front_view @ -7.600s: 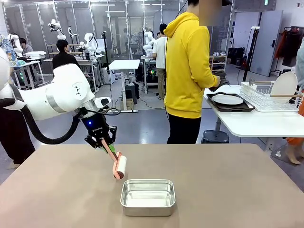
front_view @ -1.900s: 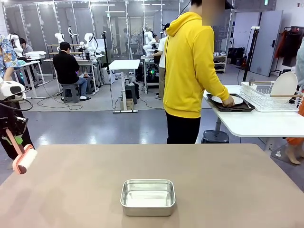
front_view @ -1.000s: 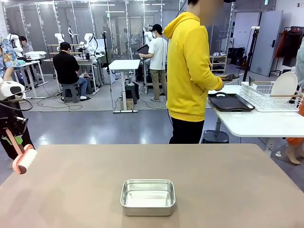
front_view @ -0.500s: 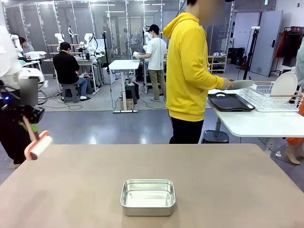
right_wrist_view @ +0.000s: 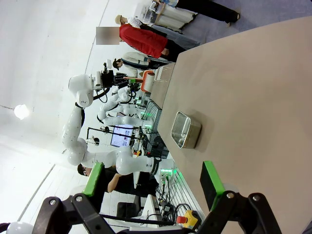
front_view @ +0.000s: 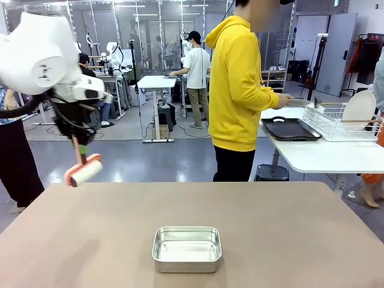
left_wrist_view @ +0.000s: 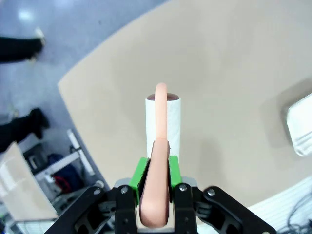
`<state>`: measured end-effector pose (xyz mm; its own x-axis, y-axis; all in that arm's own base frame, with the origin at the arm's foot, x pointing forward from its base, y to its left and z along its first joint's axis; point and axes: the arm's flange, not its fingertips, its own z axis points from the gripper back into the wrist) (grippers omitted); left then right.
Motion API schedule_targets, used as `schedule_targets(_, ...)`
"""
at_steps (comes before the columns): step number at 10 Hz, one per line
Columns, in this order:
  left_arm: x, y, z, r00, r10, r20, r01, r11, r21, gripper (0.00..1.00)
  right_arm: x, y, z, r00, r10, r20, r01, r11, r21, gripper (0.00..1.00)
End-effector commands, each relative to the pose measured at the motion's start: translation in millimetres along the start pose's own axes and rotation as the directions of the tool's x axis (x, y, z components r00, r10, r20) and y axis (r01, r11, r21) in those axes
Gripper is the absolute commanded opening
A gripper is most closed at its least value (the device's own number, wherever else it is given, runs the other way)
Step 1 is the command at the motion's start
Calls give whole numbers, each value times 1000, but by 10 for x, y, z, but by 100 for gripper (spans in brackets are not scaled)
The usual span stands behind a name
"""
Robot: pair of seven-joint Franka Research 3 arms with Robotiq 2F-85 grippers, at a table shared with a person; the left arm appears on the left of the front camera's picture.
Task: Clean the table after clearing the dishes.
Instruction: Place the Lint Roller back on top of the Airtight Container.
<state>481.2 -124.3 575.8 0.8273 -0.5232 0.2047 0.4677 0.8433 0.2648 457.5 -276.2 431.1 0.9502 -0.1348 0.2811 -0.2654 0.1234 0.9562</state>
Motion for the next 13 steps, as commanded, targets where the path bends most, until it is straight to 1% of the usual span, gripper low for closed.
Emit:
schedule_targets(1, 159, -252, 85, 982, -187, -10, 186, 981, -53, 22, -29, 13, -5, 1000, 21, 0, -21, 1000, 1, 98)
schedule_targets(2, 213, -486, 83, 961, -274, -27, 273, 961, -45, 22, -29, 13, -5, 1000, 21, 0, -21, 1000, 1, 98)
schedule_targets(3, 266, -783, 85, 930, -367, -17, 366, 930, -44, 22, -29, 13, -5, 1000, 21, 0, -21, 1000, 1, 98)
schedule_targets(4, 284, -1088, 64, 891, -454, -13, 453, 891, -18, 22, -29, 13, -5, 1000, 21, 0, -21, 1000, 1, 98)
schedule_targets(5, 252, -1340, 85, 853, -521, 18, 522, 853, -30, 22, -29, 13, -5, 1000, 21, 0, -21, 1000, 1, 98)
schedule_targets(6, 178, -1569, 136, 815, -575, 68, 578, 815, -31, 22, -29, 13, -5, 1000, 21, 0, -21, 1000, 1, 98)
schedule_targets(7, 86, -1733, 193, 770, -631, 87, 635, 772, -16, 22, -29, 13, -5, 1000, 21, 0, -21, 1000, 1, 98)
schedule_targets(8, -15, -1858, 254, 726, -677, 121, 684, 729, -29, 22, -29, 13, -5, 1000, 21, 0, -21, 1000, 1, 98)
schedule_targets(9, -119, -1955, 282, 679, -719, 148, 731, 680, -50, 22, -29, 13, -5, 1000, 21, 0, -21, 1000, 1, 98)
schedule_targets(10, -193, -2009, 322, 645, -746, 169, 763, 642, -79, 22, -29, 13, -5, 1000, 21, 0, -21, 1000, 1, 98)
schedule_targets(11, -252, -2055, 366, 606, -771, 194, 793, 607, -64, 22, -29, 13, -5, 1000, 21, 0, -21, 1000, 1, 98)
schedule_targets(12, -248, -1999, 500, 656, -720, 227, 749, 659, -69, 22, -29, 13, -5, 1000, 21, 0, -21, 1000, 1, 98)
schedule_targets(13, -108, -2159, 357, 649, -746, 145, 759, 648, -60, 22, -29, 13, -5, 1000, 21, 0, -21, 1000, 1, 98)
